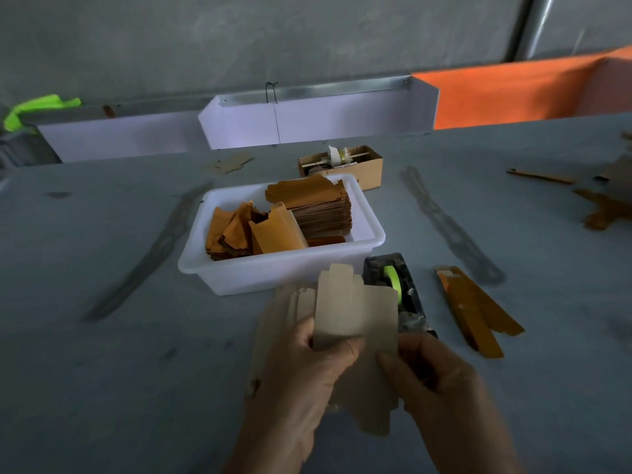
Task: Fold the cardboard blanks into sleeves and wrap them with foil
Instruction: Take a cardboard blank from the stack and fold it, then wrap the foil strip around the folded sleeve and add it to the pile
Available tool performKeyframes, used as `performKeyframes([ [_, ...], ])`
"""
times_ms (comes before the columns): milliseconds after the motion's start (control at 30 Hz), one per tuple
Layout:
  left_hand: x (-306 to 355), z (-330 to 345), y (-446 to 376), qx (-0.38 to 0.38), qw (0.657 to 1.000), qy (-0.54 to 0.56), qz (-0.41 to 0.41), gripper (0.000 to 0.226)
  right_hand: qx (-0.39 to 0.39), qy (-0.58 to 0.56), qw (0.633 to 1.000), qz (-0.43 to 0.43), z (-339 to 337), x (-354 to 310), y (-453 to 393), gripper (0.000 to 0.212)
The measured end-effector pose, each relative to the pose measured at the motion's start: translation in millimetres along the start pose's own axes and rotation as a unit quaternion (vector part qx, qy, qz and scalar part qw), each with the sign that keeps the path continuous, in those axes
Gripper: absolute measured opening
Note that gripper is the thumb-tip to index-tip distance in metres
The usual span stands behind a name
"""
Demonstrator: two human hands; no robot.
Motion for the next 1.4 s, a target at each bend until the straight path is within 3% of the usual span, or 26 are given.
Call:
performKeyframes([
  [100,-1,2,2,0.018,0.999,-0.026,0.013,0.012,0.073,0.095,0.988,-0.094,-4,-15,9,0.025],
  [233,2,5,4,0.019,0.997,-0.056,0.039,0.006,0.063,0.092,0.982,-0.150,4,-26,15,0.032],
  [400,4,17,9,-0.081,0.995,-0.041,0.029,0.012,0.041,0.053,0.983,-0.172,5,-36,16,0.016],
  [500,0,20,11,-0.119,0.993,-0.006,-0.007,0.026,0.019,0.044,0.989,-0.138,4,-30,10,0.019],
  [633,4,14,10,-0.098,0.991,-0.070,0.056,0.026,-0.034,0.008,0.998,-0.055,8,-20,8,0.025],
  [767,5,15,14,-0.155,0.986,-0.056,0.036,0.019,0.035,-0.038,0.999,0.009,-9,-3,0,0.021],
  [867,6,21,19,-0.195,0.979,-0.054,0.016,0.010,-0.044,-0.129,0.986,0.094,-1,5,-2,0.012],
  [1000,2,16,14,-0.106,0.989,-0.088,0.045,0.006,-0.051,-0.178,0.976,0.111,2,5,-3,0.018],
  [1233,10,7,23,0.071,0.969,-0.177,0.154,0.011,-0.011,-0.173,0.980,0.099,2,7,-5,0.021],
  [1300,19,12,30,0.097,0.946,-0.230,0.207,0.013,-0.005,-0.177,0.978,0.106,3,8,-5,0.021],
  [1400,26,32,41,0.081,0.858,-0.397,0.315,0.041,0.007,-0.183,0.977,0.107,5,6,-4,0.023],
])
Point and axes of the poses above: each hand's wrist, its own y-axis away from the middle knuckle, its own z-axis out of the palm, x = y × z, the point moved 7 cm from there along -y, towards the middle knuckle, and after that the axes turned 6 degrees about x, right-handed, at the moved point
